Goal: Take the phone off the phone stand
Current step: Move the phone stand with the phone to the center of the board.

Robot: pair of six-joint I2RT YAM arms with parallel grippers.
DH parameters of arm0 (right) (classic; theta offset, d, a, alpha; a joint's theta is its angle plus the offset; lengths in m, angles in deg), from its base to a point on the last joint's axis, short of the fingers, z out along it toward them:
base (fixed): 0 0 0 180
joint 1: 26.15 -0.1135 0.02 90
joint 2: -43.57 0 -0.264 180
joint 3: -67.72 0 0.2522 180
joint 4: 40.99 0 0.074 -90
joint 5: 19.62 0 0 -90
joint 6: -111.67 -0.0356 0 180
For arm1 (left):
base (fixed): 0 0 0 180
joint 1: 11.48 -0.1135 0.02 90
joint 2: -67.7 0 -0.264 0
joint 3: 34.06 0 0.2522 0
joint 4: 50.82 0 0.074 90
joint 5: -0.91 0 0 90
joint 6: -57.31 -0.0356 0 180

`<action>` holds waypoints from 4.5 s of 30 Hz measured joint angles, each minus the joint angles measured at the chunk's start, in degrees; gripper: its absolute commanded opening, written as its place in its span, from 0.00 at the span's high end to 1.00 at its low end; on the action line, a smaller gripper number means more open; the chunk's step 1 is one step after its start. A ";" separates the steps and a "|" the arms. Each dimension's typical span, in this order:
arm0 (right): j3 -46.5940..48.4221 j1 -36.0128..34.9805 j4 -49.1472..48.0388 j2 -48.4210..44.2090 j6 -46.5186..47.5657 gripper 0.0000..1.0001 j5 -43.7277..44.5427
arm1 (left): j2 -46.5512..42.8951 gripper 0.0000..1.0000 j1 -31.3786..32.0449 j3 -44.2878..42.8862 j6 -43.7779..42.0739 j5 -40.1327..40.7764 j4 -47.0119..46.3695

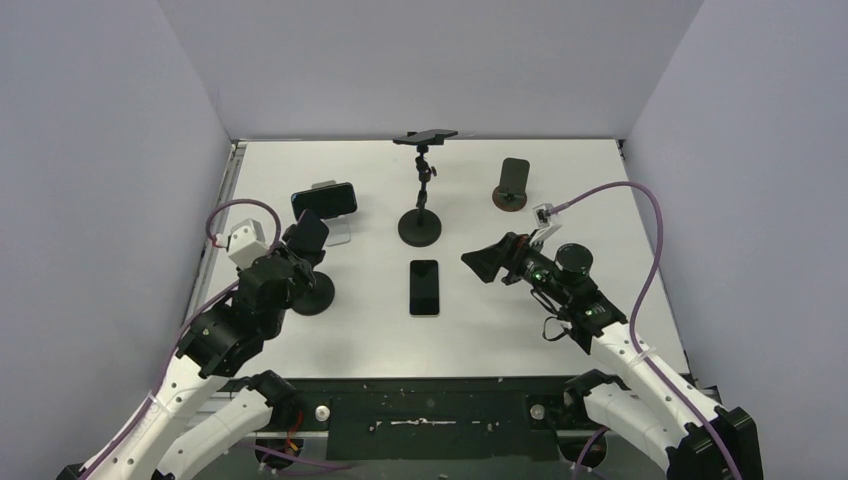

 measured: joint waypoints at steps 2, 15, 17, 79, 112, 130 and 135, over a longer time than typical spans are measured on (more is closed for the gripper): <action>0.00 -0.33 0.04 0.00 0.02 0.09 0.07 | -0.76 0.62 -0.11 1.14 0.22 0.00 -0.90; 0.02 -1.18 0.13 0.00 0.11 0.09 0.68 | -1.62 0.66 -2.25 4.76 1.03 -1.07 -7.13; 0.02 -1.33 0.20 0.00 0.11 0.09 0.76 | -2.38 0.67 -2.67 5.66 1.07 -1.40 -8.44; 8.26 -2.62 10.64 -0.24 9.97 0.09 4.66 | 1.53 1.00 -10.21 3.41 -11.76 -34.25 -18.67; 2.38 -10.75 -18.67 15.47 0.81 0.14 -7.89 | 3.19 1.00 -9.35 10.01 -13.62 -61.64 -28.85; 0.61 -10.75 -30.16 23.26 -5.27 0.13 -7.45 | 1.09 0.59 -9.38 11.43 -11.47 -61.35 -32.83; 0.68 -10.75 -29.75 23.26 -5.22 0.13 -7.43 | 0.96 0.43 -9.38 11.43 -10.91 -61.07 -33.42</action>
